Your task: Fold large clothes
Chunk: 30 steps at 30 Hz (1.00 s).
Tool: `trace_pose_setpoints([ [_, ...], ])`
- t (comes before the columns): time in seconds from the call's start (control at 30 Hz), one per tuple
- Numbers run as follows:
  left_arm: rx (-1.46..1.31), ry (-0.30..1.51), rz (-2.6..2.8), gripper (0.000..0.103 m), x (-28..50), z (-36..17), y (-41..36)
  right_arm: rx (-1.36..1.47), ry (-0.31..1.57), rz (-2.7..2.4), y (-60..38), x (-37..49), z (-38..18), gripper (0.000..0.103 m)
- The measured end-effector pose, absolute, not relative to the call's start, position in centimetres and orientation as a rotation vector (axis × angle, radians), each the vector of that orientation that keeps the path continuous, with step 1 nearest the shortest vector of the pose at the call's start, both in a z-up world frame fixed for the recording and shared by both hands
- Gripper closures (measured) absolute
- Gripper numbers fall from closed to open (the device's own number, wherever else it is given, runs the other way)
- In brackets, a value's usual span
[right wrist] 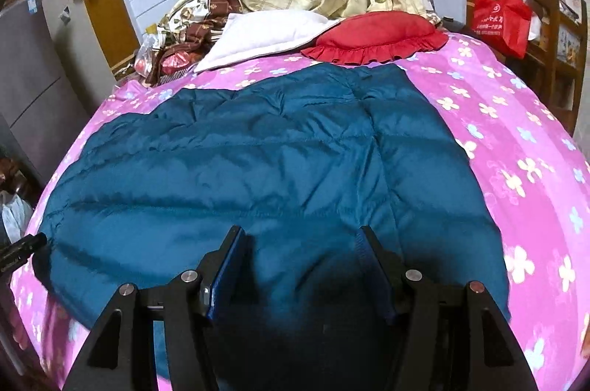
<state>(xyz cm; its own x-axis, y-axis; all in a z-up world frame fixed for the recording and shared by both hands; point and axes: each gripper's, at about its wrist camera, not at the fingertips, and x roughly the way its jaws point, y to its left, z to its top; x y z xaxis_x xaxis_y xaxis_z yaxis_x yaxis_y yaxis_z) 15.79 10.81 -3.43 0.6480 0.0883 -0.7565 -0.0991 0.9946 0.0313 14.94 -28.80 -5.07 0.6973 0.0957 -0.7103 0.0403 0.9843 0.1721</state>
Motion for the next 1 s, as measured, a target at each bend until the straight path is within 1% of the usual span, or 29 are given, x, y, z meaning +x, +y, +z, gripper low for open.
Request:
trace_pose_setpoints([
  [0.3, -0.026, 0.795, 0.112, 0.038, 10.4, -0.2, 9.2, 0.065, 0.777, -0.029, -26.8, 9.8, -4.0, 0.044],
  [0.6, -0.022, 0.77, 0.092, 0.038, 5.8, 1.9, 7.2, 0.048, 0.745, -0.039, -24.8, 5.0, -1.7, 0.044],
  [1.0, 0.009, 0.741, 0.047, 0.038, 2.2, 3.8, 4.5, 0.057, 0.741, -0.029, -23.4, 1.4, -0.2, 0.042],
])
